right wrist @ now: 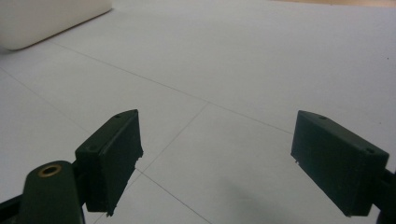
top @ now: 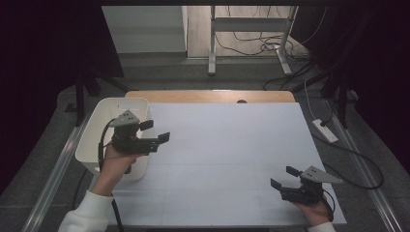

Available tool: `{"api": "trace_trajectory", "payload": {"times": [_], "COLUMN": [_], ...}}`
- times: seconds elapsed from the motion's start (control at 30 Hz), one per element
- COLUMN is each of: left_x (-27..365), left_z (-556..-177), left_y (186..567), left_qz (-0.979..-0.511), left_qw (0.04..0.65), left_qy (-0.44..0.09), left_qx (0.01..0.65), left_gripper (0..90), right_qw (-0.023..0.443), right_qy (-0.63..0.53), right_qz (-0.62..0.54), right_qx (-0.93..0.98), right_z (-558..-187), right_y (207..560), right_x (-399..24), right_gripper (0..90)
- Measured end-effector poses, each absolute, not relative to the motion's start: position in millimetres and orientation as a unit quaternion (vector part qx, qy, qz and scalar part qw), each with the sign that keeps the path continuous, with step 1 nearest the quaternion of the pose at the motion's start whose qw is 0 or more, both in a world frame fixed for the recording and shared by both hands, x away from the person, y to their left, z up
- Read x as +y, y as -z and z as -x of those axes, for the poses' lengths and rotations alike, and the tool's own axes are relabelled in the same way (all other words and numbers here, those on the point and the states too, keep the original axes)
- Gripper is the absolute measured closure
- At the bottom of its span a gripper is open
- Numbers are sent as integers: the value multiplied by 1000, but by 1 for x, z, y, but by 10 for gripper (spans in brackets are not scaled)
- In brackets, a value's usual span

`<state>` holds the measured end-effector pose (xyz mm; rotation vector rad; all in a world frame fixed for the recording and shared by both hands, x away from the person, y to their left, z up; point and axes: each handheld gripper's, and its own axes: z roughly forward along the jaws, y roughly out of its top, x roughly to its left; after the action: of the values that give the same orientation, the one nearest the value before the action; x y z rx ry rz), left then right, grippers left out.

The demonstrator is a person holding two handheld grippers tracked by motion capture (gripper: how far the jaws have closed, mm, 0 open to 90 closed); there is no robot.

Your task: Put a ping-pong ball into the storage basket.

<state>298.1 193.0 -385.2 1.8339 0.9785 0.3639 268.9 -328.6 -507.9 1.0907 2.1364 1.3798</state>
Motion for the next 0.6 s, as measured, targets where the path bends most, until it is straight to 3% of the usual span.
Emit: {"api": "trace_trajectory", "payload": {"times": [0.6], "left_x": [162], "left_z": [-284], "left_y": [400], "left_qz": [-773], "left_qw": [497], "left_qy": [-128], "left_qx": [373], "left_gripper": [189], "right_qw": [183], "right_qy": [-490], "right_qz": [-386], "right_qx": [760], "right_z": [-269], "right_y": [509], "right_x": [-330], "right_gripper": [163]}}
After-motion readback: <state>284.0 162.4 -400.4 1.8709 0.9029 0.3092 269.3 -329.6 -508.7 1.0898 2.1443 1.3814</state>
